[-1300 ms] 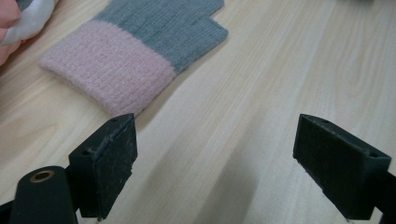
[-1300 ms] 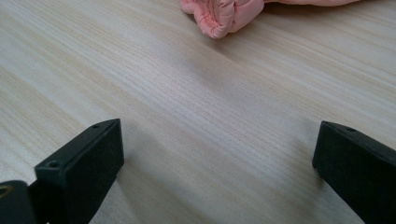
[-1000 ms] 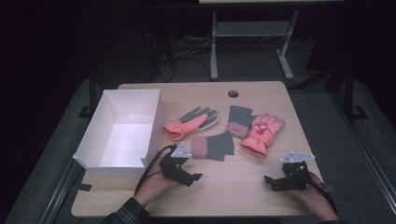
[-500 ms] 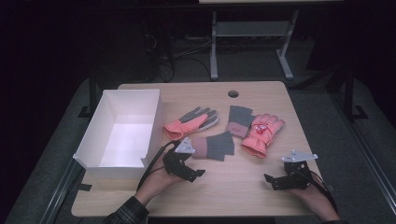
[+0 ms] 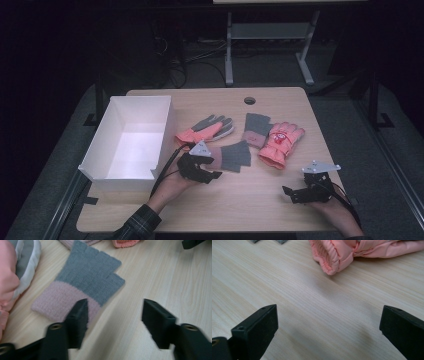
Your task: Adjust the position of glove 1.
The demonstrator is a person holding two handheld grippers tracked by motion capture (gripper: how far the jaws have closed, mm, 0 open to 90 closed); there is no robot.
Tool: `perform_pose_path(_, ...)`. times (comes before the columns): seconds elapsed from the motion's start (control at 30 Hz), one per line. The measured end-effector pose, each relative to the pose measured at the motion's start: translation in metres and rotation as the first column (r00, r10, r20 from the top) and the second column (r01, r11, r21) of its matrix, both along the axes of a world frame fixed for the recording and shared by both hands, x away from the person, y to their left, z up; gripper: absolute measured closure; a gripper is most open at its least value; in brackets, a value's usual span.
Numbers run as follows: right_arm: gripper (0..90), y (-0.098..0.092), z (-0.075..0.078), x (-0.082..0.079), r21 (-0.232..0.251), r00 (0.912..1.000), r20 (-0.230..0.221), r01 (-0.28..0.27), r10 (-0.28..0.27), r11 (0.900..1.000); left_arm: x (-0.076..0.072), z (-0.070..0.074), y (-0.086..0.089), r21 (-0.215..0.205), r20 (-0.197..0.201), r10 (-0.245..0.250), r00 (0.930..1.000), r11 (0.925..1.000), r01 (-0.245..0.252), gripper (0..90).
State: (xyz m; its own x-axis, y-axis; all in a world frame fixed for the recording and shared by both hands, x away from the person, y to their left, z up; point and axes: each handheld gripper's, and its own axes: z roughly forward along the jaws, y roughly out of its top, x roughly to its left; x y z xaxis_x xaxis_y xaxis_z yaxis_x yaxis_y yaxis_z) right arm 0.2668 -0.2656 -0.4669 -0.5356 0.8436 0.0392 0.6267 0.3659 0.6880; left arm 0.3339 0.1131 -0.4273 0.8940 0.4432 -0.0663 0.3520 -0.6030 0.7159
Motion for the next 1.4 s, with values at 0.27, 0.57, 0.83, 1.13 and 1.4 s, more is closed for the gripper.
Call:
perform_pose_path(0.27,1.6,0.001,0.001,0.001,0.004,1.0000,-0.003,0.000,0.000,1.000,0.013,0.005,-0.003,0.017,0.008,0.014,0.9999,0.9998,-0.014,80.5)
perform_pose_path(0.57,1.6,0.004,0.003,0.002,0.014,1.0000,0.004,-0.004,0.004,1.000,0.031,0.005,-0.010,0.056,0.002,0.049,0.9988,0.9972,-0.049,89.6)
perform_pose_path(0.83,1.6,0.002,0.004,0.003,0.020,0.9999,0.013,-0.004,0.004,1.000,0.049,-0.006,-0.012,0.094,-0.005,0.089,0.9960,0.9916,-0.088,89.6)
perform_pose_path(1.13,1.6,0.002,0.004,0.003,0.018,0.9998,0.017,-0.006,0.005,1.000,0.051,-0.019,-0.012,0.137,-0.036,0.086,0.9957,0.9873,-0.080,89.6)
perform_pose_path(1.4,1.6,0.002,0.005,0.003,0.010,0.9999,0.010,-0.006,0.005,1.000,0.042,-0.018,-0.011,0.130,-0.095,0.039,0.9947,0.9912,-0.026,89.6)
